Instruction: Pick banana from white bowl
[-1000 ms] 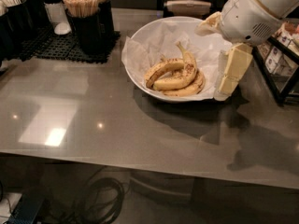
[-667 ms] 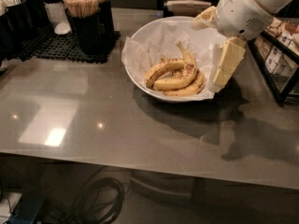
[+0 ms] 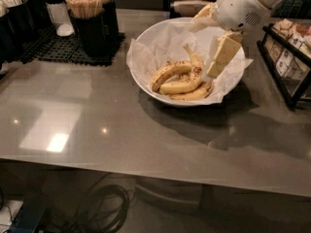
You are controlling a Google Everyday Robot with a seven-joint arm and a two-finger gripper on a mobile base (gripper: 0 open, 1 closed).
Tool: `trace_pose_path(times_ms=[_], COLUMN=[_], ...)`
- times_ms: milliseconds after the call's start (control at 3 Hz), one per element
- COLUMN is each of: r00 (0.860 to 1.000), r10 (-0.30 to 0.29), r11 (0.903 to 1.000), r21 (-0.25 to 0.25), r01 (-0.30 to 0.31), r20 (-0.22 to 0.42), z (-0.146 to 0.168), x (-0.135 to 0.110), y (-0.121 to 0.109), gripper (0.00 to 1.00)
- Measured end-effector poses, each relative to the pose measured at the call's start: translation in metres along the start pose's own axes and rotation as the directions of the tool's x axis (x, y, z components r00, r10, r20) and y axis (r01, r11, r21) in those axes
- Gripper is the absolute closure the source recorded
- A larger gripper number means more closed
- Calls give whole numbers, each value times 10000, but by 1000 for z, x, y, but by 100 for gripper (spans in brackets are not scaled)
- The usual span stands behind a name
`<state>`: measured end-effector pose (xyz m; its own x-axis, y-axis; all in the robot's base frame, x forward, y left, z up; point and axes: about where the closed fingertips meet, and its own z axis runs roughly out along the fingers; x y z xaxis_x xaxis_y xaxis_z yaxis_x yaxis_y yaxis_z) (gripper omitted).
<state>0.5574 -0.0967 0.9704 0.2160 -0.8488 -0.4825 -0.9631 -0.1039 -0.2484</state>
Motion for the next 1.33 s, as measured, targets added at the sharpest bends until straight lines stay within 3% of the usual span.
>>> trace_pose_path(times_ms=[333, 667, 1333], r00=[10000, 9993, 9958], r10=[0, 65, 29], r11=[10000, 9998, 9948], r21=[0, -179, -1019], r01=[0, -58, 65], r20=[2, 360, 915], z=[0, 10, 40], x=[0, -2, -6], y=[0, 4, 4], gripper=[42, 58, 37])
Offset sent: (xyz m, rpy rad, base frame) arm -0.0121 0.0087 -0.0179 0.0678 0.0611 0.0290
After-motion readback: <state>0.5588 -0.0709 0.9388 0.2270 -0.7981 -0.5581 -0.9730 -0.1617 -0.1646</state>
